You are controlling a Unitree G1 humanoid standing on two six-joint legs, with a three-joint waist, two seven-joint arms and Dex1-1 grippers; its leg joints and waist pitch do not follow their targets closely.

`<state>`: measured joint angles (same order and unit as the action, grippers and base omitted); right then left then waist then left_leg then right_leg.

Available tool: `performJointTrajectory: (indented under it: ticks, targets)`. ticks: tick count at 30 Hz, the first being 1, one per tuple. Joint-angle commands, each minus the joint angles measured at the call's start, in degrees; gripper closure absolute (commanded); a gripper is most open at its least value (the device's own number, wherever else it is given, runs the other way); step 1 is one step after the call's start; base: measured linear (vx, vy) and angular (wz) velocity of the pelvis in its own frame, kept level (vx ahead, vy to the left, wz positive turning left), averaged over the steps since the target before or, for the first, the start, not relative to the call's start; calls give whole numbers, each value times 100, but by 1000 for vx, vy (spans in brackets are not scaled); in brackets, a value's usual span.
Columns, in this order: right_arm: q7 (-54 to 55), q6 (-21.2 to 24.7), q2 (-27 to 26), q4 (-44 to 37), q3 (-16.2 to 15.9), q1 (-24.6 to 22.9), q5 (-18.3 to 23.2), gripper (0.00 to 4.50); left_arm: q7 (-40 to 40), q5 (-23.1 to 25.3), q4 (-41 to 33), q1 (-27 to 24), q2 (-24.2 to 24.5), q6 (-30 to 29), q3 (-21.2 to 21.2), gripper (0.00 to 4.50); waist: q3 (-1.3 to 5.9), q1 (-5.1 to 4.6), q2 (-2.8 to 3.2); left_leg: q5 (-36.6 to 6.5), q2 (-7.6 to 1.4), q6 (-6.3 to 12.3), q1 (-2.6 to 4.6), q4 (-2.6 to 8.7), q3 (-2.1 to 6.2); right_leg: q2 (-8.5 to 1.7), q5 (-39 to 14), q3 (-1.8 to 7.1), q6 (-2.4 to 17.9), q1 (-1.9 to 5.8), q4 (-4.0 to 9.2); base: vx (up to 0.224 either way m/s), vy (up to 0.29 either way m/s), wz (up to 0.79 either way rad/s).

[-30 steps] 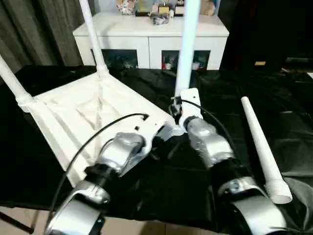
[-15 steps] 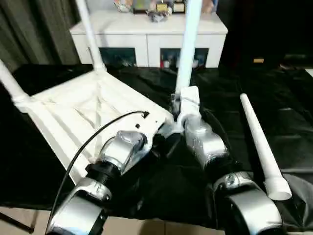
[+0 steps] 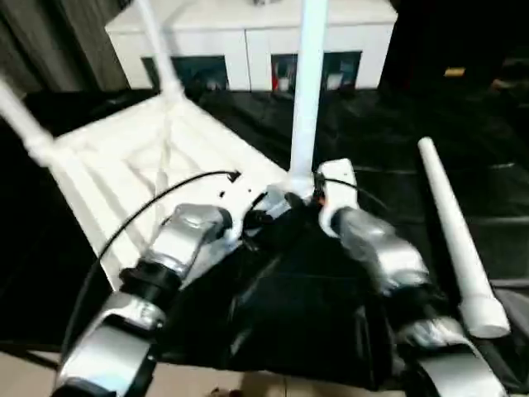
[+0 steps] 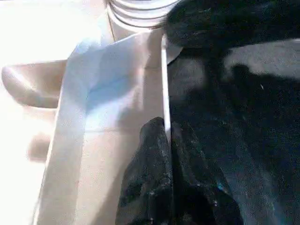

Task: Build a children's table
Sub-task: Insert table leg to table base

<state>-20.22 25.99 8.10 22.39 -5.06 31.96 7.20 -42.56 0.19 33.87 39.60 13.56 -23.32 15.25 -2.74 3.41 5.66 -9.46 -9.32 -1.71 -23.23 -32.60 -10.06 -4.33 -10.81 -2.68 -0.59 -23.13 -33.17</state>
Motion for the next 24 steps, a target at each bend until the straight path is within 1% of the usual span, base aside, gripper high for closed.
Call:
performJointTrajectory:
  ticks: [1, 2, 3, 4, 5, 6, 7, 8, 9, 10, 11, 12, 13, 14, 15, 16, 17, 18, 19, 20, 21, 22, 23, 24]
  targets:
    - [-409, 297, 174, -489, -144, -157, 130, 7, -259, 24, -193, -107, 142, 76, 106, 450, 448, 28, -11, -467, -347, 561, 178, 271, 124, -380, 1088, 170, 1541, 344, 164, 0, 0, 0]
    - [-559, 407, 284, -646, -163, -232, 194, 2, -369, 22, -266, -145, 197, 127, 145, 450, 449, 46, -28, -544, -358, 549, 185, 270, 124, -394, 964, 181, 1555, 344, 163, 0, 0, 0]
    - [-645, 481, 350, -742, -169, -277, 240, 2, -442, 23, -319, -171, 238, 165, 175, 450, 439, 46, -33, -665, -359, 512, 189, 282, 112, -401, 731, 186, 1559, 324, 186, 0, 0, 0]
    - [-887, 567, 521, -932, -196, -370, 328, 2, -623, -11, -443, -234, 329, 193, 211, 450, 430, 41, -92, -724, -358, 493, 185, 292, 108, -395, 596, 188, 1564, 333, 202, 0, 0, 0]
    - [-887, 567, 521, -932, -196, -370, 328, 2, -623, -11, -443, -234, 329, 193, 211, 450, 440, 75, -55, -751, -368, 459, 192, 286, 114, -416, 458, 196, 1556, 339, 188, 0, 0, 0]
    - [-1410, 639, 898, -1300, -293, -546, 434, 2, -1141, -143, -778, -424, 552, 398, 284, 450, 424, 79, -113, -764, -366, 451, 176, 295, 115, -411, 313, 193, 1546, 344, 196, 0, 0, 0]
    - [-1582, 641, 1019, -1399, -344, -586, 449, 2, -1329, -204, -901, -490, 640, 429, 298, 450, 433, 100, -136, -753, -381, 456, 180, 287, 117, -424, 299, 199, 1519, 356, 189, 0, 0, 0]
    - [-1908, 603, 1233, -1530, -413, -670, 497, 2, -1600, -310, -1125, -612, 760, 560, 320, 450, 434, 106, -119, -655, -386, 483, 182, 276, 107, -415, 305, 206, 1496, 329, 173, 0, 0, 0]
    - [-2149, 552, 1397, -1617, -460, -732, 527, 2, -1809, -412, -1313, -709, 853, 604, 329, 450, 441, 143, -123, -627, -389, 508, 193, 255, 102, -411, 321, 206, 1487, 322, 169, 0, 0, 0]
    - [-2429, 517, 1563, -1707, -493, -791, 595, 2, -1947, -468, -1501, -795, 966, 577, 339, 450, 430, 153, -141, -611, -391, 528, 186, 256, 92, -409, 304, 211, 1491, 314, 165, 0, 0, 0]
    - [-2684, 566, 1708, -1814, -515, -838, 681, 2, -2005, -453, -1629, -856, 1075, 582, 348, 450, 432, 201, -126, -652, -390, 545, 196, 244, 85, -408, 192, 211, 1494, 295, 156, 0, 0, 0]
    - [-2895, 469, 1833, -1844, -564, -870, 679, 2, -2029, -425, -1722, -927, 1171, 675, 350, 450, 410, 215, -147, -730, -397, 559, 206, 246, 64, -401, 1, 217, 1488, 260, 183, 0, 0, 0]
    - [-2924, 447, 1851, -1844, -573, -873, 673, 2, -2033, -423, -1736, -939, 1184, 688, 349, 450, 403, 227, -156, -796, -397, 536, 196, 245, 68, -407, -127, 217, 1491, 259, 178, 0, 0, 0]
    - [-3138, 315, 1929, -1775, -646, -865, 655, 2, -2125, -461, -1872, -1042, 1286, 800, 325, 450, 384, 238, -170, -952, -404, 452, 199, 258, 61, -407, -416, 227, 1461, 238, 192, 0, 0, 0]
    - [-3138, 315, 1929, -1775, -646, -865, 655, 2, -2125, -461, -1872, -1042, 1286, 800, 325, 450, 375, 251, -168, -1093, -409, 361, 197, 264, 74, -427, -694, 227, 1421, 239, 204, 0, 0, 0]
    - [-3154, 286, 1928, -1757, -654, -860, 646, 2, -2139, -477, -1897, -1057, 1296, 792, 316, 450, 370, 249, -162, -1149, -412, 307, 203, 276, 69, -420, -815, 228, 1401, 230, 213, 0, 0, 0]
    - [-3214, 227, 1922, -1714, -689, -842, 632, 2, -2159, -516, -1960, -1096, 1324, 782, 277, 450, 361, 244, -182, -1251, -412, 206, 217, 280, 62, -409, -967, 236, 1377, 214, 217, 0, 0, 0]
    - [-3356, 139, 1904, -1656, -767, -808, 636, 2, -2133, -568, -2039, -1142, 1348, 762, 187, 450, 357, 241, -299, -1250, -406, 192, 201, 278, 49, -419, -1024, 239, 1355, 228, 202, 0, 0, 0]
    - [-3437, 68, 1886, -1592, -818, -785, 622, 2, -2114, -601, -2078, -1167, 1354, 721, 142, 450, 345, 259, -288, -1307, -403, 169, 206, 277, 36, -435, -1224, 251, 1317, 203, 216, 0, 0, 0]
    - [-3527, 36, 1900, -1564, -868, -777, 632, 2, -2113, -603, -2112, -1195, 1365, 715, 124, 450, 344, 264, -268, -1334, -405, 139, 225, 277, 31, -433, -1303, 255, 1301, 186, 229, 0, 0, 0]
    - [-3556, 26, 1904, -1555, -884, -774, 635, 2, -2112, -604, -2123, -1204, 1369, 713, 118, 450, 345, 264, -275, -1320, -412, 88, 227, 279, 29, -424, -1261, 254, 1295, 182, 222, 0, 0, 0]
    - [-3645, -66, 1912, -1455, -961, -747, 597, 2, -2122, -620, -2170, -1250, 1379, 691, 106, 450, 341, 257, -317, -1307, -411, 84, 224, 285, 25, -412, -1216, 250, 1285, 186, 223, 0, 0, 0]
    - [-3724, -132, 1925, -1367, -1025, -715, 554, 2, -2146, -634, -2240, -1305, 1406, 676, 98, 450, 337, 256, -321, -1315, -406, 74, 219, 287, 29, -403, -1146, 248, 1282, 182, 205, 0, 0, 0]
    - [-3791, -182, 1932, -1308, -1056, -695, 519, 2, -2161, -645, -2294, -1345, 1430, 670, 95, 450, 343, 243, -324, -1305, -402, 67, 207, 283, 32, -407, -1053, 245, 1300, 197, 183, 0, 0, 0]
